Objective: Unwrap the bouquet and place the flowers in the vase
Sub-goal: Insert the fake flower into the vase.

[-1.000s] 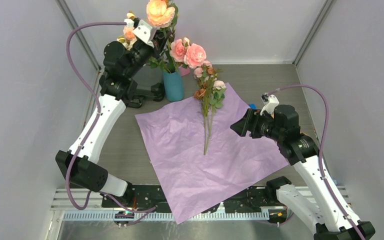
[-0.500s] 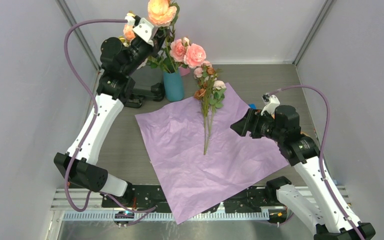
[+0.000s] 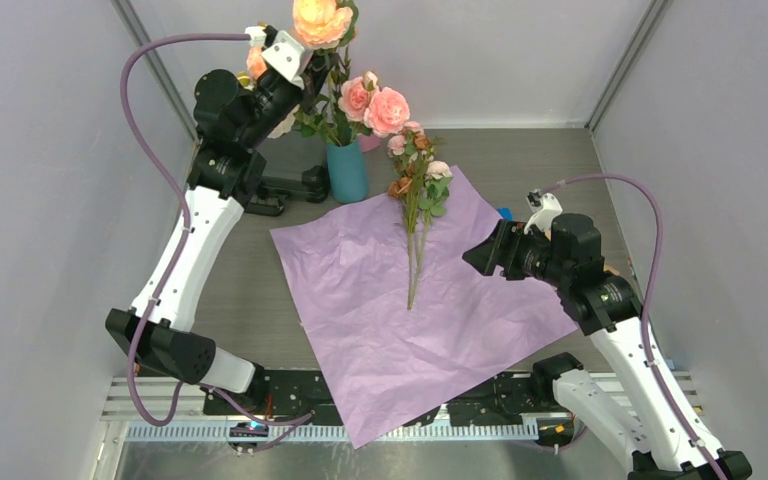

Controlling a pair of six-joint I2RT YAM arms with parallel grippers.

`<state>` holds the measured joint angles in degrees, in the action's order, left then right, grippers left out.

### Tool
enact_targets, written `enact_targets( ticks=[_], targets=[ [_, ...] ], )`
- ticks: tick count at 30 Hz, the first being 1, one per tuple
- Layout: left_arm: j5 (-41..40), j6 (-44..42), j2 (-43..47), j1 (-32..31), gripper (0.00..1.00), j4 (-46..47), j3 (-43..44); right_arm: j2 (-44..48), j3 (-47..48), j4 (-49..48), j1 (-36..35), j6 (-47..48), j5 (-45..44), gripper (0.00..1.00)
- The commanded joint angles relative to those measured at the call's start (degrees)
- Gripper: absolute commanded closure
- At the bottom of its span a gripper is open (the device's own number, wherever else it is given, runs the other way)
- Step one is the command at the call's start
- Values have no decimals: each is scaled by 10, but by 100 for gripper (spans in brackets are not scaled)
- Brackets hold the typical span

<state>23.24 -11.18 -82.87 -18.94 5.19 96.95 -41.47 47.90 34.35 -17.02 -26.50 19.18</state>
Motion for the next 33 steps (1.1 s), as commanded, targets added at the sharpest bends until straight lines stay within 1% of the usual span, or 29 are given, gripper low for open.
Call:
enact_targets(
  ticks=[1,9,17,23,33],
  targets=[
    [7,-4,15,5,100,16,22,11,14,-8,3,-7,-1,24],
    [10,21,13,8,100,46,-6,17,9,-5,3,-8,-2,25],
    [5,87,19,18,100,136,-92,24,7,-4,3,-11,-3,24],
    [-9,95,12,19,100,167,-132,26,8,-4,3,-10,-2,25],
    [-29,104,0,21,100,195,-174,25,11,-4,3,-8,0,25]
  ],
)
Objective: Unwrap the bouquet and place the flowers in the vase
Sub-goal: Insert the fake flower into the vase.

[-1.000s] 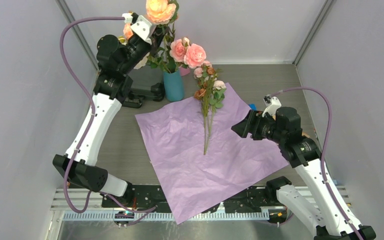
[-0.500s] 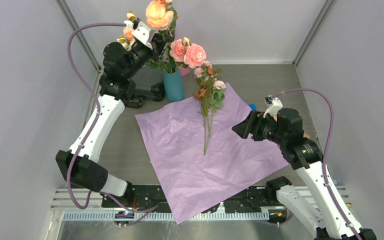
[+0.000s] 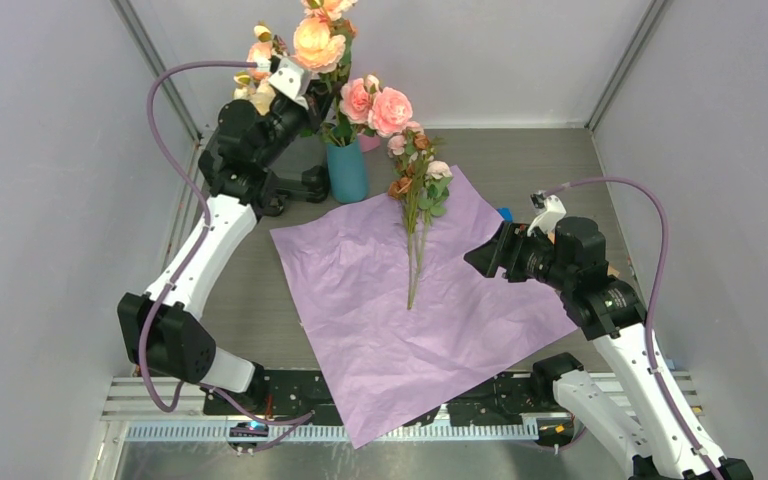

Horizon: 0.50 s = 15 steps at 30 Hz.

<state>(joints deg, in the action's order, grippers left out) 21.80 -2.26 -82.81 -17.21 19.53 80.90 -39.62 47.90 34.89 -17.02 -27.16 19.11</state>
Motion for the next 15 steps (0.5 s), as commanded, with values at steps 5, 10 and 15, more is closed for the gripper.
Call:
enact_targets(
  ticks=[5,10,15],
  targets=[
    [-21,19,-9,5,100,69,-38,7,10,-10,3,-2,3,24],
    [-22,40,-25,7,100,83,-54,7,10,-10,3,-2,4,25],
    [-32,41,-33,7,100,102,-75,8,10,-10,3,-1,3,25]
  ],
)
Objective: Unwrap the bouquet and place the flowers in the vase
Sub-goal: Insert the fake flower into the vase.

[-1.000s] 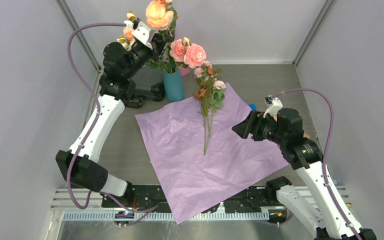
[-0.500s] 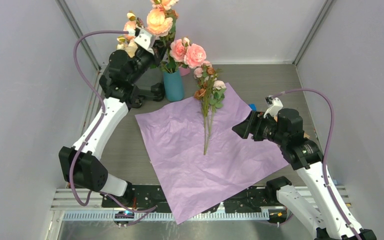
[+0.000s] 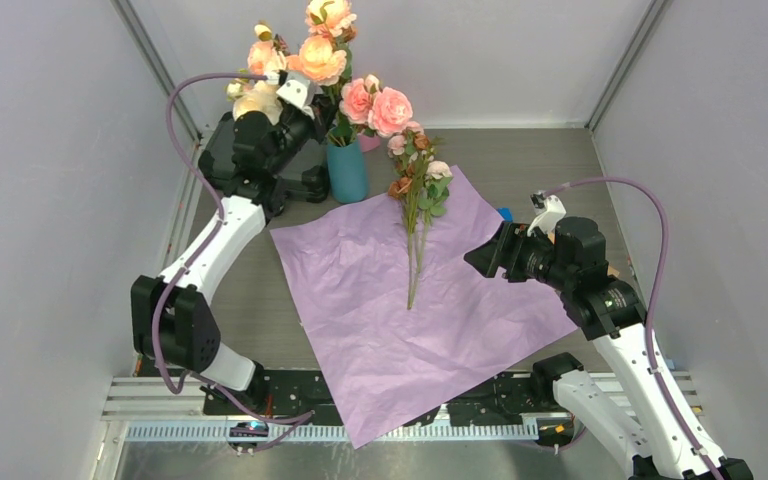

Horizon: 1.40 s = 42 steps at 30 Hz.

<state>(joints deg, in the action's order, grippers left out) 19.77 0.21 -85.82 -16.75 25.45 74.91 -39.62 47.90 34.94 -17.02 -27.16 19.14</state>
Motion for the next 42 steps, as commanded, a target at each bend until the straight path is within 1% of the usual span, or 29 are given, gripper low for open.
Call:
enact_targets(
  ticks=[1,9,21,24,28,33,36,37,42],
  targets=[
    [-14,16,-5,2,100,45,-19,7,10,-10,3,-1,3,25],
    [-18,18,-17,2,100,53,-43,6,10,-10,3,0,2,25],
    [-19,30,-38,2,100,51,-49,12,6,-10,3,-2,-1,24],
    [-21,30,-40,2,98,48,-46,13,5,-10,3,-2,-1,24],
    [-20,29,-41,2,90,41,-40,14,4,-10,3,-3,-2,25],
    [-19,27,-38,2,73,37,-36,14,4,-10,3,-3,-1,25],
    [-14,28,-38,2,67,34,-31,13,3,-10,3,-3,-1,25],
    [-11,28,-37,2,65,30,-28,13,2,-10,3,-3,0,25],
    [-4,28,-33,2,65,24,-24,14,1,-10,3,-4,0,25]
  ],
)
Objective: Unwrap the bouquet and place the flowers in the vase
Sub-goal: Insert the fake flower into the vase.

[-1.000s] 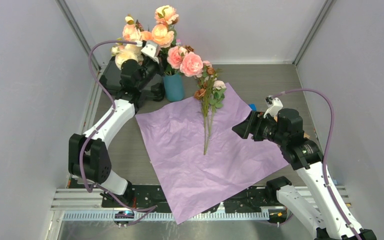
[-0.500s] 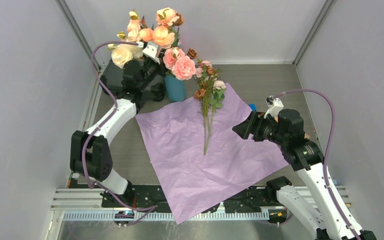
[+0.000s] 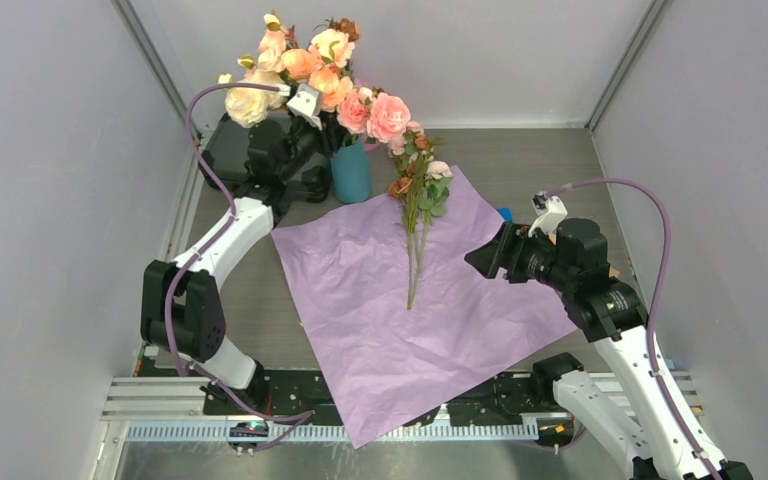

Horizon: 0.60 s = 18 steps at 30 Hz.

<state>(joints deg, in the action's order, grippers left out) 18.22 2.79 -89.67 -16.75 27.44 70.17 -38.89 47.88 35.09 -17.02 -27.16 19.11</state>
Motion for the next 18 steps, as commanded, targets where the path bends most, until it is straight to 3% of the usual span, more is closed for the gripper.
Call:
enact_targets(
  ticks=[1,10,18],
  targets=[
    [12,3,6,2,64,4,23,8,1,-12,3,-4,0,25],
    [11,3,25,1,42,2,14,11,-1,-12,3,-5,2,24],
    [12,20,59,2,28,5,-10,15,-5,-12,3,-7,3,25]
  ],
)
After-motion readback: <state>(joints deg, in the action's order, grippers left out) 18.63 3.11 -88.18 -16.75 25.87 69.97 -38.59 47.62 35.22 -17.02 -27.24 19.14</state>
